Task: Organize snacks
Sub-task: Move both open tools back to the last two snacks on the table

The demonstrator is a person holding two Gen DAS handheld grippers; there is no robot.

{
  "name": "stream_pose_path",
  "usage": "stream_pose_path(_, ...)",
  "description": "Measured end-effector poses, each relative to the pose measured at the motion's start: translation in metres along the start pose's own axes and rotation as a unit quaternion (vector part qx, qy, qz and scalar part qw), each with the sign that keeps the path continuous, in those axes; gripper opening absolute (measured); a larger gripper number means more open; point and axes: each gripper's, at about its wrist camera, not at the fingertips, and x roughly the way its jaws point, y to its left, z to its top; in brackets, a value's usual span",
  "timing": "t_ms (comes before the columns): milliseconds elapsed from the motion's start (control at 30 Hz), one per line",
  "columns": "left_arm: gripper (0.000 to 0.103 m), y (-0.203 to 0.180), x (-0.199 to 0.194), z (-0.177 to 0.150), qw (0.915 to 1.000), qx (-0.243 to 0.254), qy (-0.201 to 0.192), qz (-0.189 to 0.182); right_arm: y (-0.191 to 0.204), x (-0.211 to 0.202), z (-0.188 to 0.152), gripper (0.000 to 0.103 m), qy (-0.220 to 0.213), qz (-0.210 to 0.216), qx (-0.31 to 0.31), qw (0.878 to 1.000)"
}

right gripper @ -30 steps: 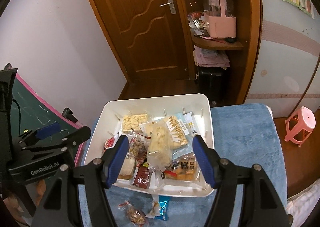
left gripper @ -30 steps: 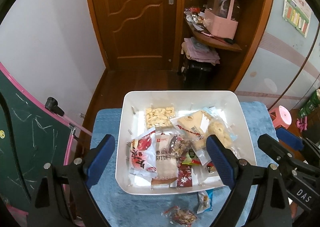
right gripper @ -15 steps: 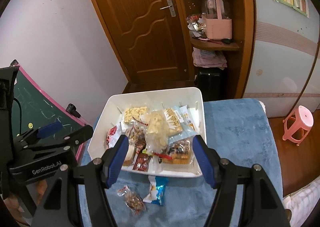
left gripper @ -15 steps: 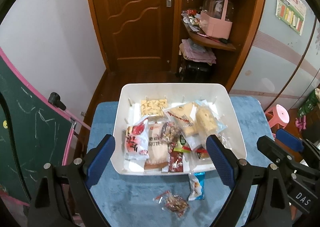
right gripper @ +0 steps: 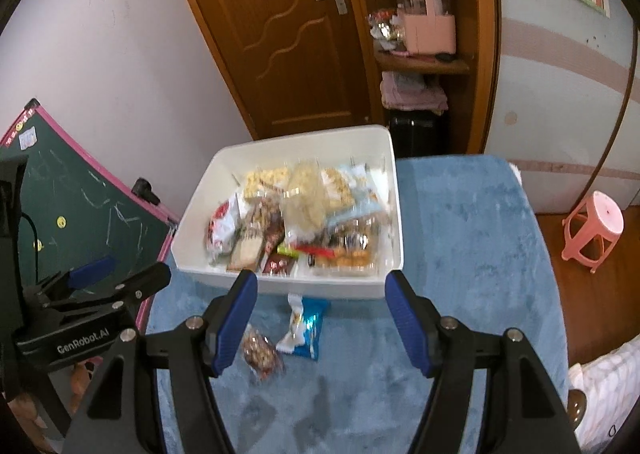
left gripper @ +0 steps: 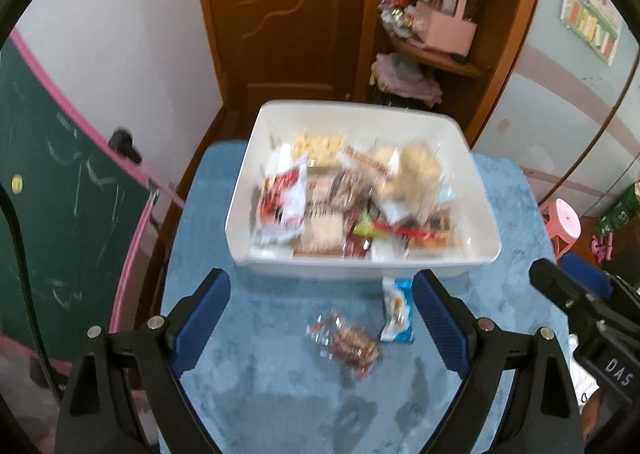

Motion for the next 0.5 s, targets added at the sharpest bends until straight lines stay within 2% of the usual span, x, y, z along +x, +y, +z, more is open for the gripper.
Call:
stream_pose_path(233,0.092,0.012,0.042,-0.045,0.9977,-0.039,0.055,0.0,-0.001,0.03,-0.026,0.067,0.043,0.017,0.012,0.999)
stream_pose_path(500,0.092,0.022,0.1,-0.08,0.9867,-0.112,0.111,-0.041,-0.011,0.077,-0.042,0.067,0.097,0.044,0.068,0.992)
